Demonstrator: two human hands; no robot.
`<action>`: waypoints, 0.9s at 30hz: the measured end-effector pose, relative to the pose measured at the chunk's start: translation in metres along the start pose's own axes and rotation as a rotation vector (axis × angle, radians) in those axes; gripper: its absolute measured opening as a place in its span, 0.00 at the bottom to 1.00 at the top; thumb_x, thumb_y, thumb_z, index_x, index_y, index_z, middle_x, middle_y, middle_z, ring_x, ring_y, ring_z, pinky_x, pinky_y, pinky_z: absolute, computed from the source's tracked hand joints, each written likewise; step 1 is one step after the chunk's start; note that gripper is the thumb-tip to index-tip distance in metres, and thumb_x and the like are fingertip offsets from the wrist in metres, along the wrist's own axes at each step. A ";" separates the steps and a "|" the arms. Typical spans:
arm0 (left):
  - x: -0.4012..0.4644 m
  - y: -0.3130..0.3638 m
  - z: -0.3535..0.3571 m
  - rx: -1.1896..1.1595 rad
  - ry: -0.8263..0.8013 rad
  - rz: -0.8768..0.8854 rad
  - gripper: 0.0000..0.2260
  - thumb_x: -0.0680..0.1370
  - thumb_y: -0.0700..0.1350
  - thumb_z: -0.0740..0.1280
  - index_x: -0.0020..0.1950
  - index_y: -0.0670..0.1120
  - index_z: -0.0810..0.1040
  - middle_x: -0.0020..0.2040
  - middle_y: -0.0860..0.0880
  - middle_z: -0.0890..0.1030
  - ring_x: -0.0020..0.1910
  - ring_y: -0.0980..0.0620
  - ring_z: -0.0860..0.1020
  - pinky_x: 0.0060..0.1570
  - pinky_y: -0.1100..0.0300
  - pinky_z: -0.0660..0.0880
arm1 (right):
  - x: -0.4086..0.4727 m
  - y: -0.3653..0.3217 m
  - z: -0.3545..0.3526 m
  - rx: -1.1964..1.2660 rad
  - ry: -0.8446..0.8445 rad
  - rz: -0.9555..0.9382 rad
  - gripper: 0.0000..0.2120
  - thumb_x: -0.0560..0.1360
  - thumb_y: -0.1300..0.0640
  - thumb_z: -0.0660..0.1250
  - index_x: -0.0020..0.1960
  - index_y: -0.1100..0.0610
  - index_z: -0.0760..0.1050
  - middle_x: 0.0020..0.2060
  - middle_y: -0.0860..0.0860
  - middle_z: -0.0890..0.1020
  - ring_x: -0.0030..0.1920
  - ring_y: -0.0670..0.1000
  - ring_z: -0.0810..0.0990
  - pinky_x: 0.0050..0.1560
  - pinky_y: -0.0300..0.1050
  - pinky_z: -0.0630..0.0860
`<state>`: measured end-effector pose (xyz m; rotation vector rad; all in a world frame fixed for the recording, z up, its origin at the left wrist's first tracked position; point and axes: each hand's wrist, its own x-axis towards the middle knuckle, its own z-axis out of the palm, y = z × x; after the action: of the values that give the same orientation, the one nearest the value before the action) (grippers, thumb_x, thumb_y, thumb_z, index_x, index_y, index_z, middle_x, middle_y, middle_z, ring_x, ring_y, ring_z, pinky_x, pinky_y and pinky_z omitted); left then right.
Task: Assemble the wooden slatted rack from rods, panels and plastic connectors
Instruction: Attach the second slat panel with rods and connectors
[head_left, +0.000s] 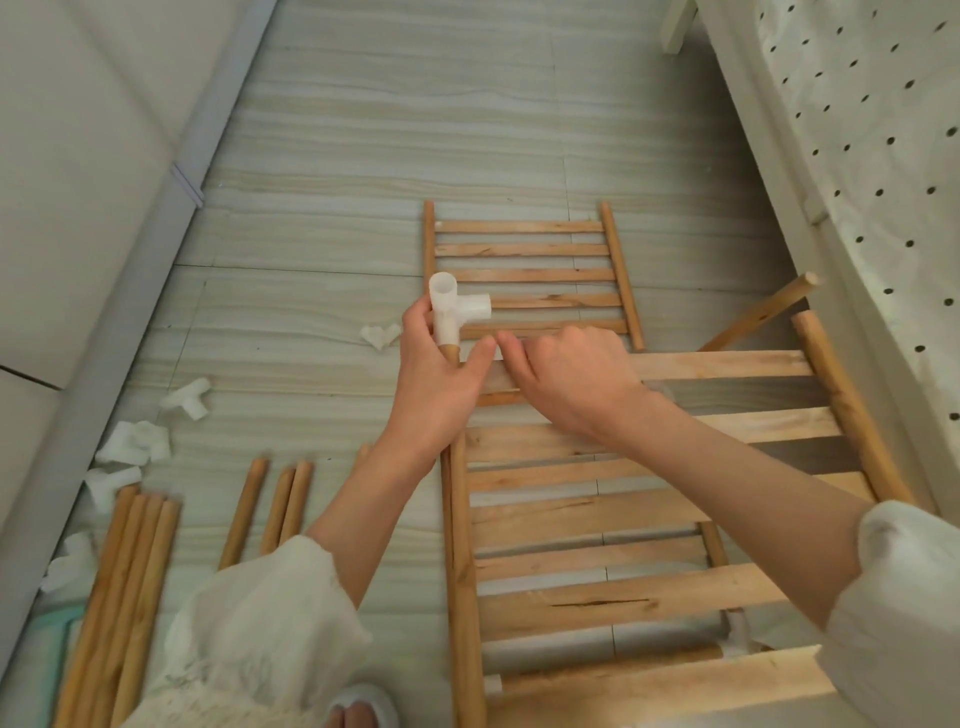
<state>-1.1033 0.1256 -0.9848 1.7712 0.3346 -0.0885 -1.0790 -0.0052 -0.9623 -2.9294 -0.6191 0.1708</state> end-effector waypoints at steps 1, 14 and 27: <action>0.000 0.000 -0.001 0.002 0.002 -0.001 0.25 0.76 0.46 0.67 0.70 0.51 0.60 0.61 0.48 0.72 0.59 0.47 0.75 0.61 0.50 0.72 | 0.000 0.000 0.001 -0.006 0.010 -0.006 0.23 0.82 0.46 0.46 0.45 0.53 0.76 0.38 0.56 0.81 0.42 0.61 0.79 0.37 0.47 0.66; -0.024 0.011 -0.023 -0.031 -0.015 -0.125 0.22 0.79 0.52 0.62 0.72 0.51 0.62 0.61 0.54 0.70 0.57 0.57 0.73 0.60 0.59 0.70 | -0.033 0.002 -0.006 0.102 0.038 0.057 0.16 0.81 0.51 0.54 0.62 0.56 0.73 0.58 0.54 0.76 0.59 0.56 0.73 0.59 0.51 0.65; -0.067 -0.117 -0.141 0.287 0.052 -0.339 0.09 0.80 0.38 0.59 0.57 0.44 0.75 0.65 0.42 0.74 0.56 0.46 0.76 0.53 0.57 0.72 | -0.030 -0.107 0.003 -0.125 0.025 -0.335 0.16 0.75 0.52 0.57 0.46 0.59 0.82 0.46 0.56 0.82 0.53 0.58 0.80 0.62 0.65 0.67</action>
<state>-1.2161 0.2721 -1.0472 1.9863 0.6866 -0.3466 -1.1482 0.0795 -0.9452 -2.8809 -1.1396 0.0596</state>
